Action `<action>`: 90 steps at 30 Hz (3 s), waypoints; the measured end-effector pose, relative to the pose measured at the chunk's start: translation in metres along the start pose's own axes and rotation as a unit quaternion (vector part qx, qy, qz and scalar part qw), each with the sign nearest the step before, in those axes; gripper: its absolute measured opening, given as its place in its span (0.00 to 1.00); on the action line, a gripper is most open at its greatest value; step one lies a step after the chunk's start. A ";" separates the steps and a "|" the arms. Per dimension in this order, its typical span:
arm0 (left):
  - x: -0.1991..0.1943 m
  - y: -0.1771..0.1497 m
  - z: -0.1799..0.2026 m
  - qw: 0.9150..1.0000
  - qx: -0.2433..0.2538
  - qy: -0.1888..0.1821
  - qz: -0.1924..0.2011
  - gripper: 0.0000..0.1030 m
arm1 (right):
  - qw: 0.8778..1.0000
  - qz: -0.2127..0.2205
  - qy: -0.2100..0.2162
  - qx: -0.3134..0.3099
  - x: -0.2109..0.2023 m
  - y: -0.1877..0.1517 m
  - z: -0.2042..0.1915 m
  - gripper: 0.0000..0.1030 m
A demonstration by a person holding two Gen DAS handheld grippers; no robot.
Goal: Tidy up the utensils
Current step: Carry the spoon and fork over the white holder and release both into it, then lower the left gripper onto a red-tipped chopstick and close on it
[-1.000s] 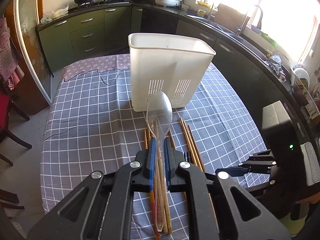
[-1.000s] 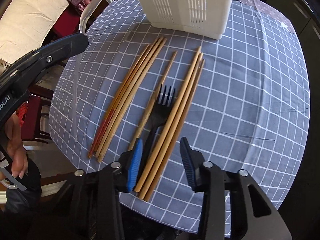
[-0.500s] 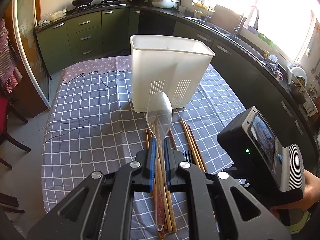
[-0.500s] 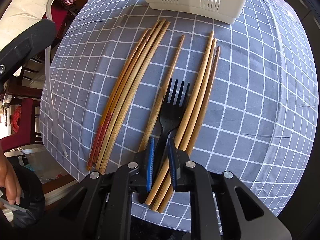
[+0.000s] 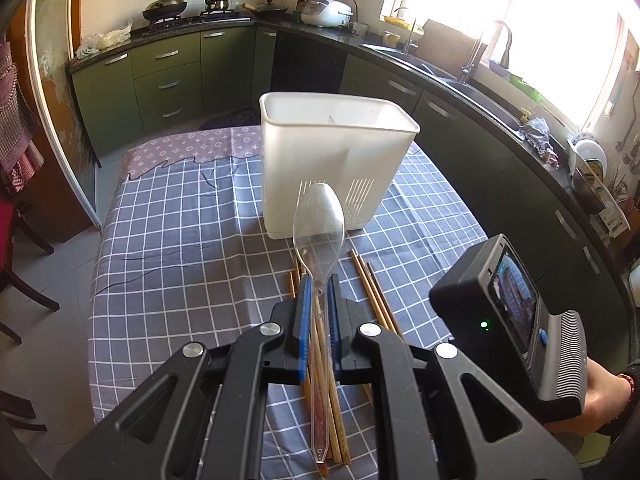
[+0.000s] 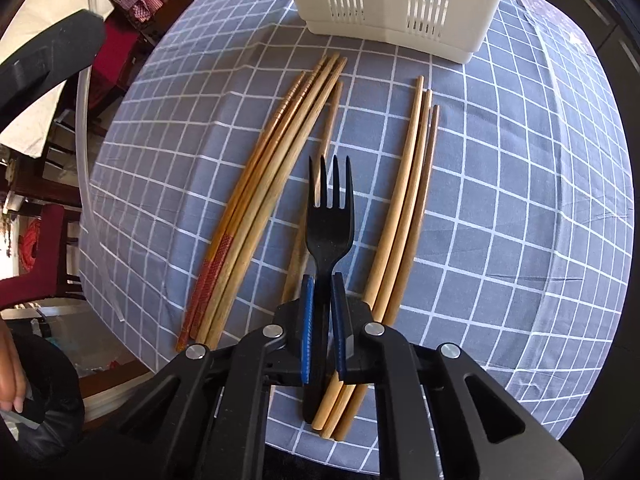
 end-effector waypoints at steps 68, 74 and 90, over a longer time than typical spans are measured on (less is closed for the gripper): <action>-0.039 -0.011 -0.048 0.991 -0.051 0.034 0.116 0.45 | 0.894 0.439 -0.096 -0.007 -0.164 0.101 0.046 0.15; -0.026 -0.010 -0.032 0.995 -0.027 0.036 0.087 0.45 | 0.892 0.447 -0.071 -0.001 -0.182 0.058 0.046 0.16; 0.081 -0.015 -0.016 0.991 -0.008 0.019 -0.131 0.46 | 0.972 0.231 -0.054 -0.001 -0.098 -0.034 0.092 0.31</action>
Point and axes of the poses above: each gripper's, at about its wrist camera, not at the fingertips, and x roughly the way its jaws point, z to its right, y to its top, the point moved 1 cm from there along x, roughly the way its jaws point, and after that the axes turned 10 degrees about -z, right-handed, at the moved point
